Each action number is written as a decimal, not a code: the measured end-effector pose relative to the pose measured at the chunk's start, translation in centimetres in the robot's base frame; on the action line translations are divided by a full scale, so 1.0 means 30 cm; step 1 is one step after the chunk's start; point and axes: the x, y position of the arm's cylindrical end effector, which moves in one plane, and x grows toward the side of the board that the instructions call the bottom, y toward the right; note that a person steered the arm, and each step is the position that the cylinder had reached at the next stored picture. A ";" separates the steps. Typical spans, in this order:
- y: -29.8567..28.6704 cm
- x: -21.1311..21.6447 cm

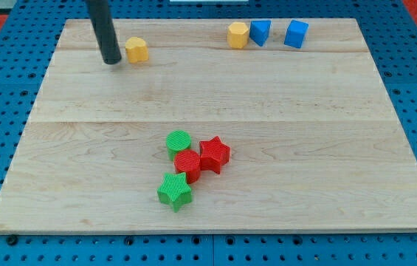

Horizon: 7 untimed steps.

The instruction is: Slide the yellow heart below blue cube

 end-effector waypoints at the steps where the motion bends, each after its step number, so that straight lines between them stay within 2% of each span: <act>1: 0.372 -0.039; 2: 0.694 0.125; 3: 0.656 0.191; 4: 0.900 0.111; 5: 1.036 0.132; 6: 1.088 0.264; 7: 1.203 0.188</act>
